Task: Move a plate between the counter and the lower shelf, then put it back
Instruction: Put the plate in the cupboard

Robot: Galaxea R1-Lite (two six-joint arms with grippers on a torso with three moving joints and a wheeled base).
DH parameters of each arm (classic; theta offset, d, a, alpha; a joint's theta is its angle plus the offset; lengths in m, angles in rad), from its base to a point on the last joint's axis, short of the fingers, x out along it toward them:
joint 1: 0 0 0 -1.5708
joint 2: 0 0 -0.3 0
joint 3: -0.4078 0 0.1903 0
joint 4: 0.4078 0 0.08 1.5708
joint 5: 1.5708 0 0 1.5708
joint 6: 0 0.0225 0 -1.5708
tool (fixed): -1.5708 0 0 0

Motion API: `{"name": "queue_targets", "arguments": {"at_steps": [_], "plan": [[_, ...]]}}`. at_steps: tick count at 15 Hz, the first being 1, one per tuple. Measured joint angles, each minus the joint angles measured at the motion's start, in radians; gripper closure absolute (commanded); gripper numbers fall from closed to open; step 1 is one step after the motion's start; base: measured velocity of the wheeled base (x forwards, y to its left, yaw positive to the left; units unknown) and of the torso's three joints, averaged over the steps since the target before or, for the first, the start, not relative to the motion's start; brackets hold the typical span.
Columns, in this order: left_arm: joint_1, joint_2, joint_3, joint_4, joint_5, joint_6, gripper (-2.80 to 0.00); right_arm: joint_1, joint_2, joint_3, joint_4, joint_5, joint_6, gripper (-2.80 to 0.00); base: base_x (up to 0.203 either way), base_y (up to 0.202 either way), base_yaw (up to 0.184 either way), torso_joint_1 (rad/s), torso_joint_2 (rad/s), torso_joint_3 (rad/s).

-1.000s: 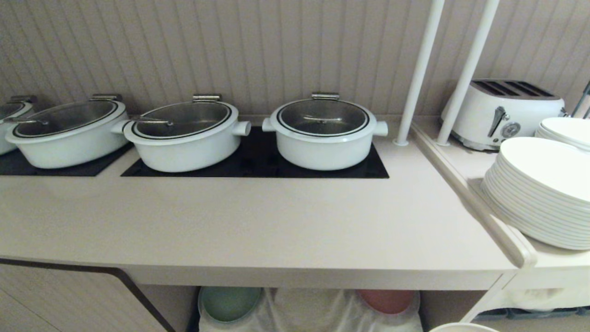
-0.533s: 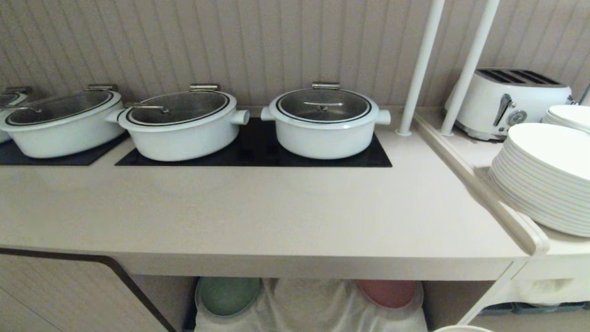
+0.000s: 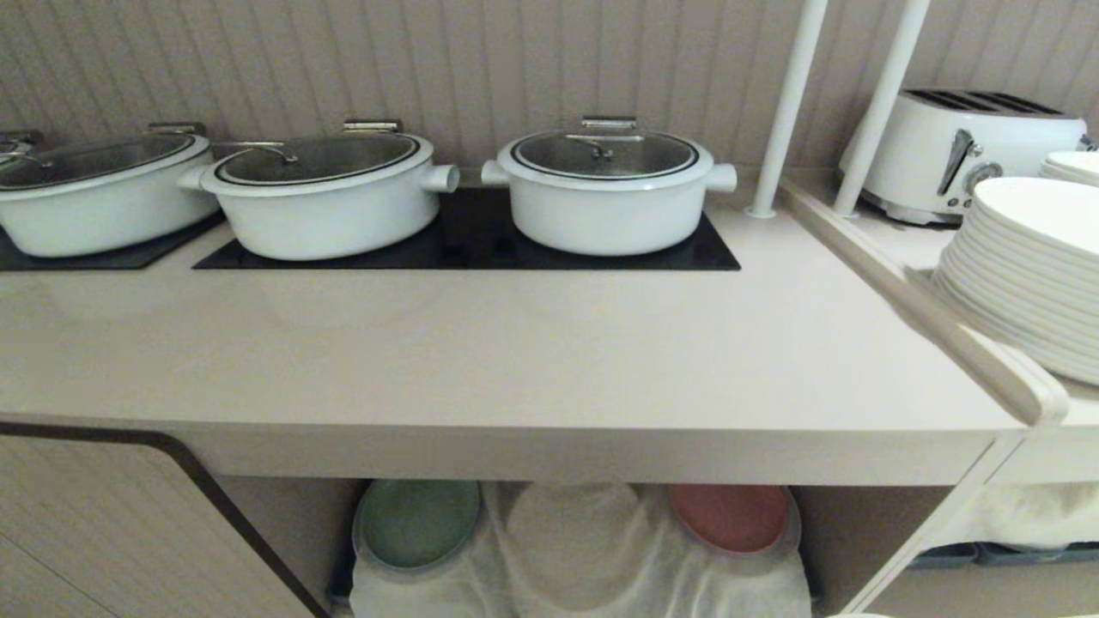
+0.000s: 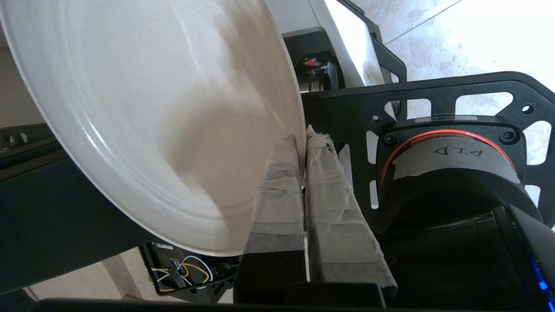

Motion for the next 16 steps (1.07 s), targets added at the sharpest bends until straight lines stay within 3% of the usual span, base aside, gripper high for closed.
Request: {"name": "queue_targets", "arguments": {"at_steps": [16], "plan": [[0.0,0.0,0.0,0.0,0.0,0.0,0.0,0.018,0.0,0.008,0.0,-0.001,0.02,0.0,0.0,0.0,0.0,-0.202,0.5,0.287]]}}
